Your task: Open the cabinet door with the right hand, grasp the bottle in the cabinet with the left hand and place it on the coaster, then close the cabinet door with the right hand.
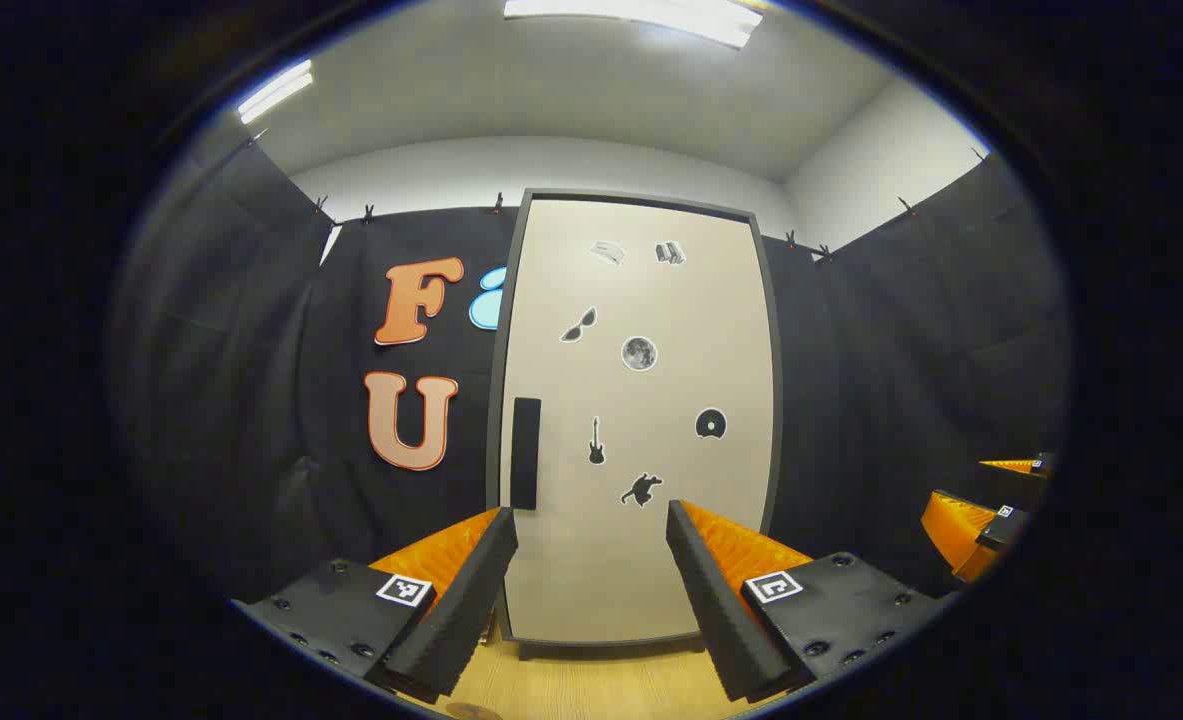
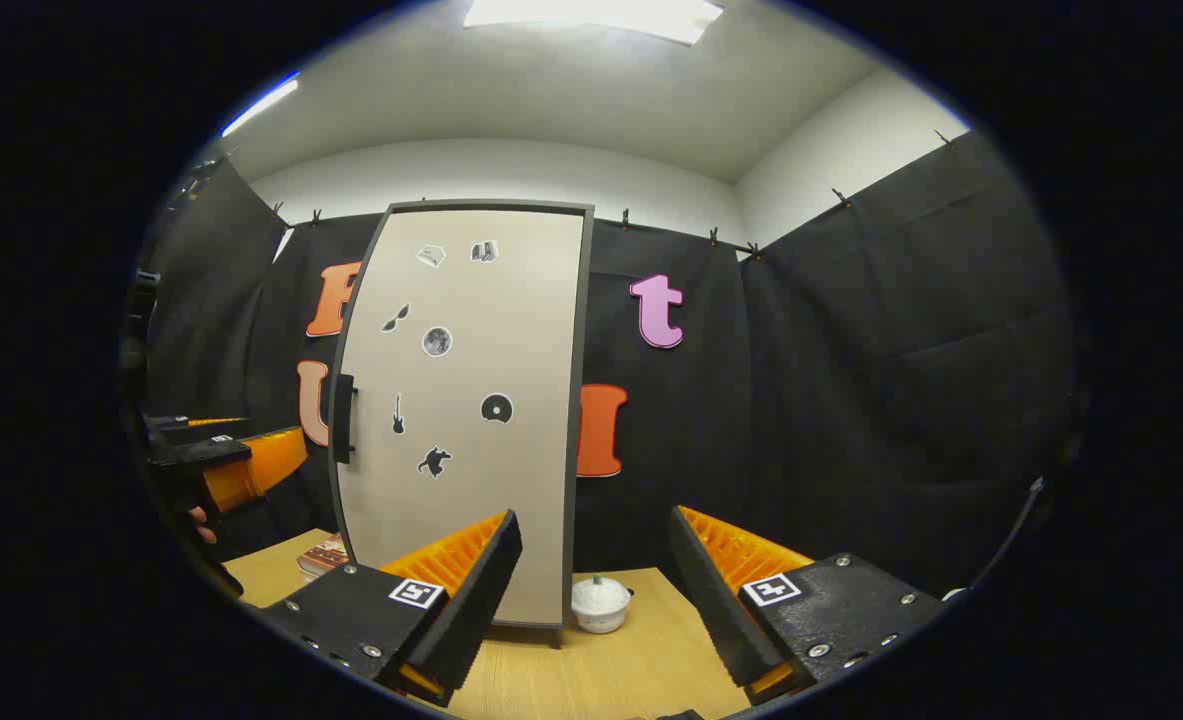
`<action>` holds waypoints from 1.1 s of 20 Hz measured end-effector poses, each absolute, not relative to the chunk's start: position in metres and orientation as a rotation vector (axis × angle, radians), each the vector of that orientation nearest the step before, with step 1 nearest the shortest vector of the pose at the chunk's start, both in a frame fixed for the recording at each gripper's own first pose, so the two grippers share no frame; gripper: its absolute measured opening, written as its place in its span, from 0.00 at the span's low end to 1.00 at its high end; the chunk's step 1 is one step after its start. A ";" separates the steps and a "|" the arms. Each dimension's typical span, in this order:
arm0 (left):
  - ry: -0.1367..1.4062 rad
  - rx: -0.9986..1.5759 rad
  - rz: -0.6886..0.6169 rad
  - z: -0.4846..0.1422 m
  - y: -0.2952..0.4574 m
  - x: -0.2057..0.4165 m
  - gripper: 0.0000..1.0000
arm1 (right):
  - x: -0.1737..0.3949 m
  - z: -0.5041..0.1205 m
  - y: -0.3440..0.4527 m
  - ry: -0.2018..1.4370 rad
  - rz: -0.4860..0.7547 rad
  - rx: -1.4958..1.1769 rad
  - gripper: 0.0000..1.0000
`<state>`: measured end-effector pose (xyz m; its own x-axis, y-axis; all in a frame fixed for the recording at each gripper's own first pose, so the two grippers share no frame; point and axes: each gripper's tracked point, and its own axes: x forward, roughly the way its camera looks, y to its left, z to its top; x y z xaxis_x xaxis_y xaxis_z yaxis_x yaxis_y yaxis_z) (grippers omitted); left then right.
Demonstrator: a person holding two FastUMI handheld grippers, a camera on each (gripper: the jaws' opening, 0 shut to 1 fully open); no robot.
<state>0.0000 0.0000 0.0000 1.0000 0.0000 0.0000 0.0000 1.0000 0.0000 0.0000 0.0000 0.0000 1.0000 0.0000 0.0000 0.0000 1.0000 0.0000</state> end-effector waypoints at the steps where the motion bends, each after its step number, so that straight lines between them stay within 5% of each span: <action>1: -0.003 0.002 -0.002 0.002 0.000 0.000 0.96 | 0.001 0.000 0.002 0.001 0.002 -0.001 0.93; 22: -0.009 0.026 -0.041 0.002 -0.010 0.004 0.98 | 0.003 -0.002 0.006 0.010 0.006 -0.018 0.94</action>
